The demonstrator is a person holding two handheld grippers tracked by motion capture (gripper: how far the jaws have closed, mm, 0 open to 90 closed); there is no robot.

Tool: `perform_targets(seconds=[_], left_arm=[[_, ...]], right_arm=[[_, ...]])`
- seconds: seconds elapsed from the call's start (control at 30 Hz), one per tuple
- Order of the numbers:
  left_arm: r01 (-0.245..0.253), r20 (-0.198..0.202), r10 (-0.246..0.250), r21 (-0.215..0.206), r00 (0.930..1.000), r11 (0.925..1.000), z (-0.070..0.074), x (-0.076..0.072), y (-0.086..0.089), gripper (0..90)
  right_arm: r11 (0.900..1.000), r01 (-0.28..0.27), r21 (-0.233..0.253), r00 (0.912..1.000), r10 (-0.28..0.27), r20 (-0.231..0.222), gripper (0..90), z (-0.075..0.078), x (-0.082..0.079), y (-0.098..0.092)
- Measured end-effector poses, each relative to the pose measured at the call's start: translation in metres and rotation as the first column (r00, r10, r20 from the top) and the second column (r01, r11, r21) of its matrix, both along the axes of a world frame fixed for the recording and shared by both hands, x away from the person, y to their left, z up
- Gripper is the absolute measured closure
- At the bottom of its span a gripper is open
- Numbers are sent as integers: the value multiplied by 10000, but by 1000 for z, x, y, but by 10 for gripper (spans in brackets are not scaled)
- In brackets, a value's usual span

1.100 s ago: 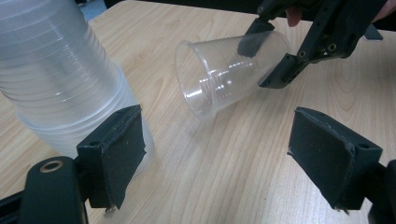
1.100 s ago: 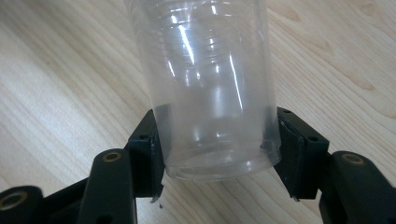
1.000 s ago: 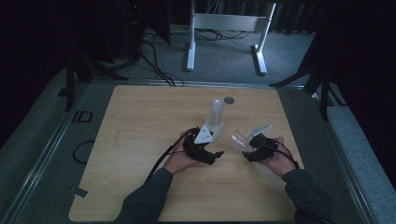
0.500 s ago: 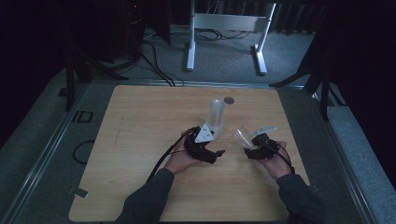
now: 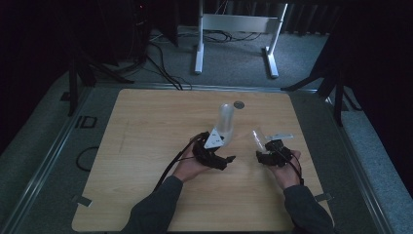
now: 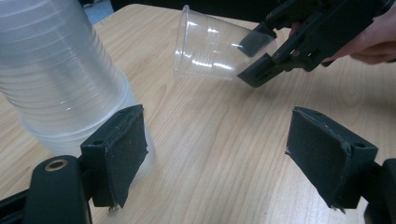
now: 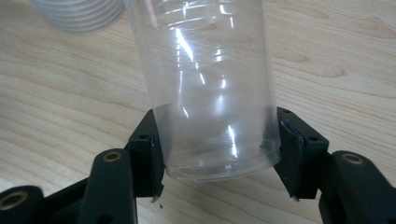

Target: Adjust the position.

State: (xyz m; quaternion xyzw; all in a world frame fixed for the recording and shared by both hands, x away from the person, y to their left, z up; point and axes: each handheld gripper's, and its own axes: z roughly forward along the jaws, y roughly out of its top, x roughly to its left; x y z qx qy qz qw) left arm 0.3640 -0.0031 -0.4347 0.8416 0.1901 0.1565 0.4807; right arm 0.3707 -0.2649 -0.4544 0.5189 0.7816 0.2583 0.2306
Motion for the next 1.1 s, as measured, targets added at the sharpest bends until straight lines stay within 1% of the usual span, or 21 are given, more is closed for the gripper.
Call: perform_targets(seconds=[0.17, 0.27, 0.33, 0.37, 0.47, 0.53, 0.67, 0.7, 0.8, 0.87, 0.9, 0.97, 1.0, 1.03, 1.07, 1.1], left_arm=[[-85, -34, 84, -123, 10000, 9999, 2, 0, -1, 198], [-165, -94, 164, -192, 9998, 9997, 3, 1, 0, 198], [-229, -112, 227, -191, 9997, 9996, 4, 2, 0, 198], [-249, -124, 246, -213, 9996, 9995, 4, 2, -1, 199], [-299, -153, 295, -299, 9994, 9991, 5, 3, 0, 204], [-334, -177, 329, -325, 9993, 9989, 6, 4, 0, 205], [-454, -294, 442, -435, 9986, 9980, 6, 5, 1, 205], [-484, -311, 470, -451, 9984, 9978, 6, 6, 1, 205], [-521, -365, 504, -490, 9981, 9974, 6, 6, 0, 205], [-525, -373, 505, -534, 9980, 9972, 7, 6, -1, 205], [-520, -366, 500, -541, 9981, 9972, 7, 6, -2, 205], [-543, -394, 521, -575, 9979, 9969, 7, 6, -3, 205], [-555, -417, 530, -607, 9977, 9966, 7, 7, -3, 205], [-555, -417, 530, -607, 9977, 9966, 7, 7, -3, 205], [-555, -417, 530, -607, 9977, 9966, 7, 7, -3, 205], [-560, -479, 527, -704, 9975, 9959, 8, 7, -5, 205]], right_arm=[[9991, 387, 154, 9988, -391, 308, 422, -1, -2, 0], [9969, 636, 453, 9966, -659, 497, 422, -2, -3, 0], [9965, 685, 470, 9958, -712, 584, 422, -2, -4, 1], [9946, 856, 587, 9930, -900, 769, 422, -4, -5, 2], [9900, 1125, 848, 9873, -1210, 1027, 422, -6, -7, 2], [9879, 1278, 879, 9825, -1382, 1250, 422, -8, -9, 2], [9863, 1346, 950, 9794, -1470, 1387, 422, -9, -10, 4], [9847, 1423, 1002, 9752, -1568, 1560, 422, -10, -12, 5], [9828, 1544, 1009, 9689, -1706, 1792, 422, -12, -13, 7], [9824, 1539, 1059, 9675, -1716, 1857, 422, -13, -14, 7], [9808, 1597, 1120, 9631, -1797, 2006, 422, -13, -15, 7], [9803, 1623, 1125, 9584, -1837, 2183, 422, -12, -16, 7], [9797, 1647, 1145, 9546, -1875, 2315, 422, -11, -17, 7], [9797, 1647, 1145, 9546, -1875, 2315, 422, -11, -17, 7], [9790, 1659, 1186, 9517, -1905, 2406, 422, -10, -18, 7], [9778, 1703, 1224, 9451, -1973, 2606, 422, -9, -19, 5]])
